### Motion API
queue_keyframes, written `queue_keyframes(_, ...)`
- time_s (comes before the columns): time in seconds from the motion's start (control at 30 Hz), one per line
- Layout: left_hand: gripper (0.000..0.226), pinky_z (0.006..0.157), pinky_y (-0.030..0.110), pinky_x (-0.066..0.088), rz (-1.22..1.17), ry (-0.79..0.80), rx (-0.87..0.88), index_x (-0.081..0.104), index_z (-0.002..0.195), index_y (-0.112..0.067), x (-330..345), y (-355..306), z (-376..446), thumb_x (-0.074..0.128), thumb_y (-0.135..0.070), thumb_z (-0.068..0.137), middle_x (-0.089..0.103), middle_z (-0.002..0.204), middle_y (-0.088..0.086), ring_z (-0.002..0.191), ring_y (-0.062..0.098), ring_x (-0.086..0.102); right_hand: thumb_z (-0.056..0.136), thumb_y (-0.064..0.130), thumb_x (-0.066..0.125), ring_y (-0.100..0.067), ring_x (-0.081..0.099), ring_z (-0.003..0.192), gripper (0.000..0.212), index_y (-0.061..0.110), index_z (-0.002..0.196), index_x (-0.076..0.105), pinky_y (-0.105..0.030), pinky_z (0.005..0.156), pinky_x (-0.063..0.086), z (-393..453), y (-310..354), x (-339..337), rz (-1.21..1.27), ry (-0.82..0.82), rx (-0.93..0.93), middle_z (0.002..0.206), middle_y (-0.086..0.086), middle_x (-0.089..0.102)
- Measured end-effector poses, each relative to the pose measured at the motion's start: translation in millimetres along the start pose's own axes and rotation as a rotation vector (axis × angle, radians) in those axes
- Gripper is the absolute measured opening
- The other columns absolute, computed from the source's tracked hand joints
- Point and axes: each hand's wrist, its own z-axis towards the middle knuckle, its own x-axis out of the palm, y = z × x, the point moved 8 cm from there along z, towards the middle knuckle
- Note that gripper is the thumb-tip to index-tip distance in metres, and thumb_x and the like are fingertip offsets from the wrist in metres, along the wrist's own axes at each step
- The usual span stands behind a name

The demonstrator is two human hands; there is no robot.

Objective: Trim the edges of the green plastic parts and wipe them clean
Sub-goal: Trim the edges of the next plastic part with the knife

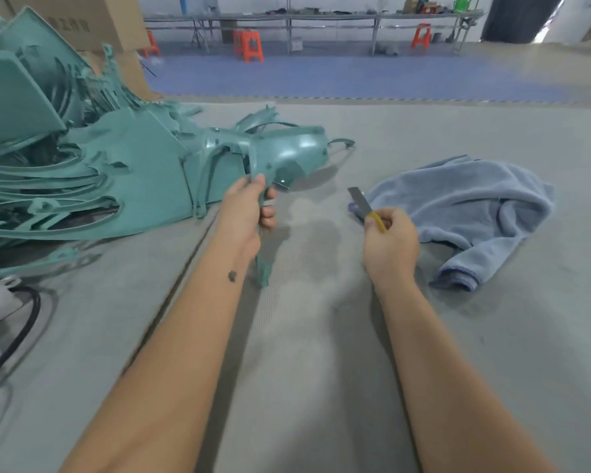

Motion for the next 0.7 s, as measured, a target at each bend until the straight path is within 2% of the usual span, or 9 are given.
queue_keyframes(0.1, 0.016, 0.04, 0.017, 0.032, -0.077, 0.027, -0.037, 0.053, 0.087, -0.016, 9.4, 5.9, -2.1, 0.045, -0.015, 0.102, 0.054, 0.068, -0.001, 0.043, 0.006, 0.041, 0.094, 0.013, 0.054, -0.004, 0.049, 0.063, 0.009, 0.019, 0.087, 0.054, -0.01, 0.056, 0.035, 0.3, -6.2, -6.3, 0.256, -0.061, 0.102, 0.073, 0.009, 0.055)
queue_keyframes(0.17, 0.013, 0.042, 0.019, 0.039, -0.132, 0.06, -0.05, 0.056, 0.095, -0.013, 14.6, 7.0, -3.2, 0.045, -0.014, 0.102, 0.062, 0.069, 0.001, 0.047, 0.008, 0.048, 0.097, 0.013, 0.05, -0.007, 0.056, 0.061, 0.015, 0.024, 0.086, 0.05, -0.017, 0.058, 0.042, -1.0, -8.3, -3.9, 0.44, -0.042, 0.169, 0.073, 0.006, 0.063)
queue_keyframes(0.27, 0.017, 0.047, 0.02, 0.045, -0.108, 0.104, -0.065, 0.058, 0.107, -0.008, 17.6, 19.7, -7.9, 0.043, -0.014, 0.102, 0.068, 0.071, 0.001, 0.053, 0.009, 0.054, 0.098, 0.013, 0.048, -0.008, 0.05, 0.045, 0.016, 0.024, 0.087, 0.049, -0.017, 0.045, 0.04, -2.2, -7.5, 2.2, 0.635, 0.012, 0.226, 0.064, 0.004, 0.066)
queue_keyframes(0.37, 0.023, 0.041, 0.015, 0.037, -0.133, 0.144, -0.169, 0.056, 0.103, -0.004, 22.4, 44.8, -14.5, 0.037, -0.016, 0.104, 0.065, 0.064, 0.0, 0.047, 0.006, 0.046, 0.098, 0.014, 0.051, -0.007, 0.039, 0.041, 0.016, 0.021, 0.084, 0.053, -0.016, 0.041, 0.032, -1.1, -8.5, 8.4, 0.692, 0.083, 0.279, 0.058, 0.004, 0.058)
queue_keyframes(0.47, 0.026, 0.037, 0.014, 0.028, -0.185, 0.207, -0.27, 0.054, 0.1, -0.006, 33.2, 60.9, -19.6, 0.032, -0.017, 0.105, 0.059, 0.058, 0.0, 0.038, 0.004, 0.037, 0.097, 0.015, 0.056, -0.007, 0.036, 0.045, 0.025, 0.019, 0.073, 0.053, -0.016, 0.043, 0.03, -0.5, -7.6, 13.7, 0.737, 0.131, 0.308, 0.061, 0.004, 0.052)
queue_keyframes(0.53, 0.028, 0.036, 0.012, 0.025, -0.335, 0.308, -0.397, 0.052, 0.094, -0.008, 45.4, 71.7, -29.0, 0.029, -0.021, 0.104, 0.053, 0.054, -0.001, 0.033, 0.003, 0.032, 0.094, 0.013, 0.059, -0.008, 0.035, 0.047, 0.028, 0.02, 0.068, 0.052, -0.017, 0.044, 0.03, -0.5, -5.8, 14.1, 0.758, 0.131, 0.291, 0.059, 0.006, 0.05)
queue_keyframes(0.63, 0.036, 0.037, 0.013, 0.023, -0.764, 0.545, -0.611, 0.05, 0.08, -0.005, 67.7, 77.7, -49.9, 0.039, -0.035, 0.096, 0.047, 0.053, 0.002, 0.033, 0.002, 0.024, 0.092, 0.011, 0.062, -0.006, 0.034, 0.046, 0.028, 0.02, 0.068, 0.05, -0.016, 0.044, 0.03, -0.4, -2.9, 14.9, 0.771, 0.143, 0.252, 0.051, 0.012, 0.045)
queue_keyframes(0.7, 0.043, 0.036, 0.013, 0.024, -0.84, 0.648, -0.602, 0.054, 0.092, -0.008, 70.2, 70.3, -55.7, 0.048, -0.05, 0.088, 0.045, 0.058, 0.003, 0.036, 0.0, 0.022, 0.091, 0.012, 0.065, -0.006, 0.034, 0.046, 0.02, 0.017, 0.074, 0.055, -0.018, 0.045, 0.031, -1.0, -0.6, 17.0, 0.73, 0.167, 0.231, 0.051, 0.009, 0.043)
